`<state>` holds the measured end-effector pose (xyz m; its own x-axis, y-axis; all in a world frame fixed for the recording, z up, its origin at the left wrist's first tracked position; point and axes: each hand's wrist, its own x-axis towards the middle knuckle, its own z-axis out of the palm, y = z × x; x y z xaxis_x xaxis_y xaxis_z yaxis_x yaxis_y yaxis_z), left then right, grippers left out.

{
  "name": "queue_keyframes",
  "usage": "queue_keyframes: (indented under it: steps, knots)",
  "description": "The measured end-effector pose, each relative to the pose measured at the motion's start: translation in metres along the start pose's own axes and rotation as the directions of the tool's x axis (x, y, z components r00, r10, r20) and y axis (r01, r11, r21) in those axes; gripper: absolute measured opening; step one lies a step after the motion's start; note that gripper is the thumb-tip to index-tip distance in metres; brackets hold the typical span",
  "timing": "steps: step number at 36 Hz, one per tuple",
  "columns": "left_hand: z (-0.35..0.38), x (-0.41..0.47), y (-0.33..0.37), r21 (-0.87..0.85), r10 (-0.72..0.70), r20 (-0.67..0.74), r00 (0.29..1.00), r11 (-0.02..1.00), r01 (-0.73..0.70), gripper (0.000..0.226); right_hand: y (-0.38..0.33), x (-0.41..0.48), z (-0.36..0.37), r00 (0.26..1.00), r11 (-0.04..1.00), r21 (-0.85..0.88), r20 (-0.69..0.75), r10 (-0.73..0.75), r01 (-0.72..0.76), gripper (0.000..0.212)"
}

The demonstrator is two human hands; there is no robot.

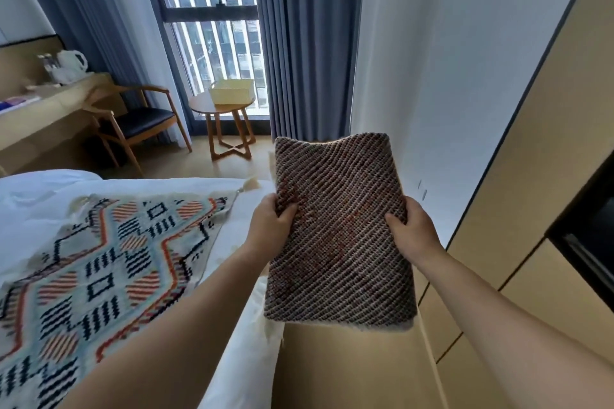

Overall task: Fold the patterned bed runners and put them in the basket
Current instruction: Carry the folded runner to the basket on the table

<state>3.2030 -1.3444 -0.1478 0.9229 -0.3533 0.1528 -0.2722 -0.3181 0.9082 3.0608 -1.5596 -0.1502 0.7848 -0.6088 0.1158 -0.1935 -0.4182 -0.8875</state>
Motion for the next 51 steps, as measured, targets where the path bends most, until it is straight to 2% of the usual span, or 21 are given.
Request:
queue_keyframes:
  steps: [8, 20, 24, 29, 34, 42, 51]
  knots:
    - [0.051, 0.102, -0.012, 0.018, -0.009, -0.026, 1.0, 1.0, 0.009, 0.02, 0.034, 0.122, 0.011, 0.999, 1.0, -0.004, 0.031, -0.017, 0.017, 0.04]
    - [0.137, 0.258, 0.004, 0.031, -0.043, -0.147, 0.988, 0.998, 0.048, 0.014, 0.059, 0.321, -0.005, 0.99, 0.996, 0.055, 0.113, -0.08, 0.074, 0.04]
    - [0.153, 0.294, 0.004, 0.021, -0.063, -0.159, 0.985, 0.998, 0.067, 0.012, 0.062, 0.369, -0.004, 0.986, 0.996, -0.003, 0.142, -0.09, 0.091, 0.04]
    - [0.166, 0.343, -0.003, 0.021, -0.08, -0.16, 0.984, 0.996, 0.085, 0.016, 0.068, 0.424, 0.005, 0.977, 0.997, 0.012, 0.196, -0.083, 0.082, 0.039]
    - [0.177, 0.397, -0.018, -0.032, -0.114, -0.153, 0.982, 0.993, 0.11, 0.022, 0.074, 0.479, 0.021, 0.972, 0.996, 0.01, 0.219, -0.088, 0.087, 0.027]
    - [0.179, 0.512, -0.049, -0.067, -0.119, -0.118, 0.986, 0.992, 0.111, 0.021, 0.07, 0.586, 0.07, 0.975, 0.995, -0.025, 0.204, -0.087, 0.094, 0.037]
    - [0.15, 0.66, -0.077, -0.061, -0.113, -0.104, 0.988, 0.992, 0.108, 0.016, 0.04, 0.712, 0.141, 0.982, 0.996, -0.024, 0.173, -0.076, 0.081, 0.038]
